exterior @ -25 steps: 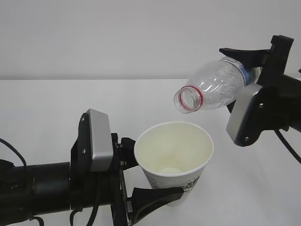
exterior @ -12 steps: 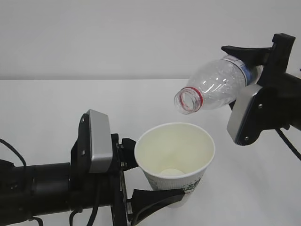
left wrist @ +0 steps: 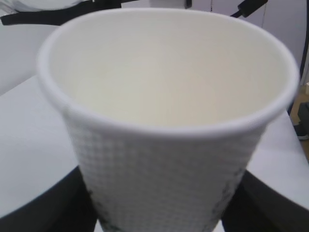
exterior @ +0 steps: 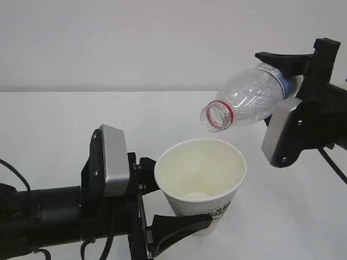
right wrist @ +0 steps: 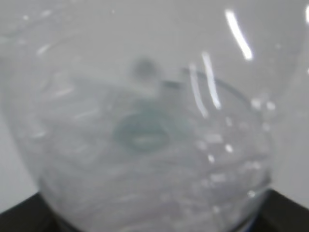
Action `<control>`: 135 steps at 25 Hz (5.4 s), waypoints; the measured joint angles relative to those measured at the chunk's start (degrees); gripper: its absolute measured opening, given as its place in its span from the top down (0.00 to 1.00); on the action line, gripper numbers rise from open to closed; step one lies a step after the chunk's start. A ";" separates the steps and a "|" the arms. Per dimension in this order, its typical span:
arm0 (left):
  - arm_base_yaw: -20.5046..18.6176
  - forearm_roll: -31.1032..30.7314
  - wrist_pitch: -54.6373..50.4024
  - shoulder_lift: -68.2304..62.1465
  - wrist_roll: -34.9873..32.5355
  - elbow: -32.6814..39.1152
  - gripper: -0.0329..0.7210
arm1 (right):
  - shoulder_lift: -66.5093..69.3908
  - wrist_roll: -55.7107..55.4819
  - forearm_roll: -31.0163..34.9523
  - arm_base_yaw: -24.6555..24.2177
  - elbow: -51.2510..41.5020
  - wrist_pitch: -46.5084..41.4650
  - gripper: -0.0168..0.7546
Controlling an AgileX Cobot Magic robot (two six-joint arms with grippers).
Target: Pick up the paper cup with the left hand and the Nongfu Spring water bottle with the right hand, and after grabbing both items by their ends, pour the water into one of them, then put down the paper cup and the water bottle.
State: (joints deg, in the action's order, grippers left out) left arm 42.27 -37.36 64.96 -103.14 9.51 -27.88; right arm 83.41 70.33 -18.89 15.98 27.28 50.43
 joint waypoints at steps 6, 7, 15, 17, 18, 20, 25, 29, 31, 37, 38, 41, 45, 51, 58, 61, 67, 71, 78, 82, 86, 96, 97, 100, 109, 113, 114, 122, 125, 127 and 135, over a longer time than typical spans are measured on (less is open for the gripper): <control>0.00 0.31 0.00 0.00 0.00 0.00 0.29 | 0.00 0.25 0.00 0.00 0.00 0.00 0.33; 0.00 0.31 0.00 0.00 0.00 0.00 0.29 | 0.00 0.47 0.00 0.00 0.00 0.00 0.33; 0.00 0.41 0.00 0.00 0.00 0.00 0.29 | 0.00 1.31 0.00 0.00 0.00 0.00 0.33; 0.00 0.45 0.00 0.00 0.00 0.00 0.29 | 0.00 1.31 0.00 0.00 0.00 0.00 0.33; 0.00 0.45 0.00 0.00 0.00 0.00 0.29 | 0.00 1.44 0.00 0.00 0.00 0.04 0.33; 0.00 0.54 0.00 0.00 0.00 0.00 0.29 | 0.00 1.56 0.00 0.00 0.00 0.04 0.33; 0.00 0.54 0.00 0.00 0.00 0.00 0.29 | 0.00 1.68 0.00 0.00 0.00 0.13 0.33; 0.00 0.54 0.00 0.00 0.00 0.00 0.29 | 0.00 2.12 0.00 0.00 0.00 0.13 0.33; 0.00 0.54 0.00 0.00 0.00 0.00 0.29 | 0.00 2.39 0.00 0.00 0.00 0.13 0.33; 0.00 0.54 0.00 0.00 0.02 0.00 0.29 | 0.00 3.04 0.00 0.00 0.00 0.13 0.33; 0.00 0.54 0.00 0.00 0.02 0.00 0.29 | 0.00 3.52 0.00 0.00 0.00 0.13 0.33; 0.00 0.54 0.00 0.00 0.02 0.00 0.29 | 0.00 4.02 0.00 0.00 0.00 0.13 0.33; 0.00 0.54 0.00 0.00 0.12 0.00 0.29 | 0.00 4.29 0.00 0.00 0.00 0.16 0.33; 0.00 0.54 0.00 0.00 0.12 0.00 0.30 | 0.00 5.95 0.00 0.00 0.00 0.26 0.33; 0.00 0.54 0.00 0.00 0.12 0.00 0.30 | 0.00 6.35 0.00 0.00 0.00 0.26 0.33; 0.00 0.54 0.00 -0.03 0.12 0.00 0.30 | 0.00 6.35 0.00 0.00 0.00 0.26 0.33; 0.00 0.54 0.00 -0.03 0.12 0.00 0.30 | 0.00 6.35 0.00 0.00 0.00 0.26 0.33; 0.00 0.54 0.00 -0.03 0.12 0.00 0.30 | 0.00 6.35 0.00 0.00 0.00 0.26 0.33; 0.00 0.54 0.00 -0.03 0.12 0.00 0.30 | 0.00 6.35 0.00 0.00 0.00 0.47 0.33; 0.00 0.54 0.00 -0.03 0.12 0.00 0.30 | 0.00 6.44 0.00 0.00 0.00 1.08 0.33; 0.00 0.54 -0.10 -0.03 0.12 0.00 0.30 | 0.00 6.44 0.13 0.00 0.00 1.45 0.33; 0.00 0.54 -1.13 -0.03 0.12 0.00 0.30 | 0.00 6.44 0.41 0.00 0.00 2.75 0.33; 0.00 0.54 -1.13 -0.03 0.12 0.00 0.30 | 0.00 6.44 0.41 0.00 0.00 2.75 0.33; 0.00 0.54 -1.25 -0.03 0.12 0.00 0.30 | 0.00 6.44 0.87 0.00 0.00 2.75 0.33; 0.00 0.54 -1.25 -0.25 0.14 0.00 0.30 | 0.00 6.57 1.92 0.00 0.00 2.80 0.33; 0.00 0.54 -1.25 -0.25 0.14 0.00 0.30 | 0.00 6.57 2.00 0.00 0.00 2.80 0.33; 0.00 0.54 -1.25 -0.25 0.14 0.00 0.30 | 0.00 6.57 2.00 0.00 0.00 2.89 0.33; 0.00 0.54 -1.25 -0.25 0.14 0.00 0.30 | 0.00 6.61 2.04 0.00 0.00 4.00 0.33; 0.00 0.54 -1.25 -0.25 0.14 0.00 0.30 | 0.00 6.61 2.13 0.00 0.00 4.09 0.33; 0.00 0.54 -1.25 -0.25 0.14 0.00 0.30 | 0.00 6.61 2.13 0.00 0.00 4.09 0.33; 0.00 0.54 -1.25 -0.25 0.14 0.00 0.30 | 0.00 6.71 2.29 0.00 0.00 4.09 0.33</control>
State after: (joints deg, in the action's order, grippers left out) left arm 42.27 -36.82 63.71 -103.39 9.66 -27.88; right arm 83.41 77.04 -16.60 15.98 27.28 54.52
